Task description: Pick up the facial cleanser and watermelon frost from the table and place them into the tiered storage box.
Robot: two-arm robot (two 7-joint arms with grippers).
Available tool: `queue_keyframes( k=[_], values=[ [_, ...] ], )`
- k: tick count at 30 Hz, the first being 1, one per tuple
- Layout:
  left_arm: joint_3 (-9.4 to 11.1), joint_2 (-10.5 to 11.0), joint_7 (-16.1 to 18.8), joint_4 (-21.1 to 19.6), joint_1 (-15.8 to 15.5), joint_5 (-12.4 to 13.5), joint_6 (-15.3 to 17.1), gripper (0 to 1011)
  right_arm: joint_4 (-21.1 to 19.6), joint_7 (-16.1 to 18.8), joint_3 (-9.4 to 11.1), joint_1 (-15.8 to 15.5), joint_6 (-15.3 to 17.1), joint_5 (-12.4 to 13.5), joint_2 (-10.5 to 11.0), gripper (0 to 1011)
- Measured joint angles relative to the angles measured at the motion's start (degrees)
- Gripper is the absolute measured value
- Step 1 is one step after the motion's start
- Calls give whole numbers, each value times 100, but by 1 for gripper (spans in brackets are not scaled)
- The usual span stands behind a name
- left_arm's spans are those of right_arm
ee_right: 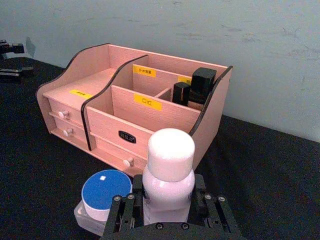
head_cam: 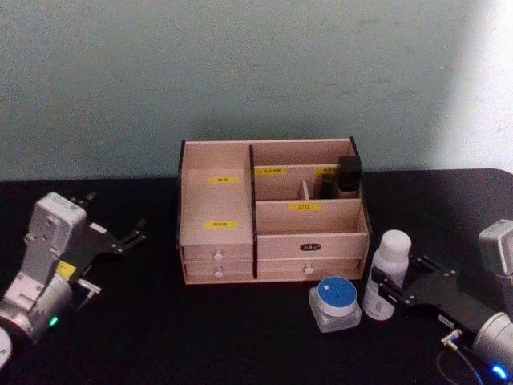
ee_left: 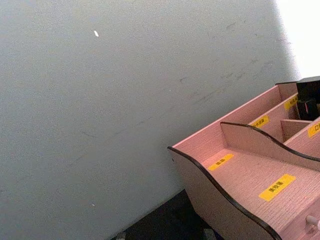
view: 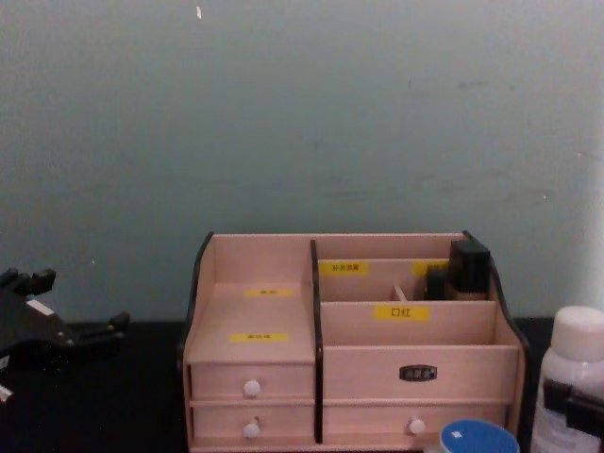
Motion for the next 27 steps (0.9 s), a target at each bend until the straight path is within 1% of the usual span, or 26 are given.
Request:
queue_keyframes(
  k=[7,10,14,15,20,24,27],
  values=[
    [0,0,0,0,0,0,0,1001,0,-3,0,0,-2,3,3,589],
    [0,0,0,0,0,0,0,1001,-71,62,76,-65,-5,25,5,589],
    [0,0,0,0,0,0,0,1001,-334,135,236,-209,162,99,72,589],
    [0,0,0,0,0,0,0,1001,-455,162,291,-260,258,129,111,589],
    [0,0,0,0,0,0,0,1001,-834,271,481,-392,497,253,256,589],
    [0,0,0,0,0,0,0,1001,-1051,344,580,-384,564,342,325,589],
    [0,0,0,0,0,0,0,1001,-1123,381,596,-261,565,363,335,589]
  ],
)
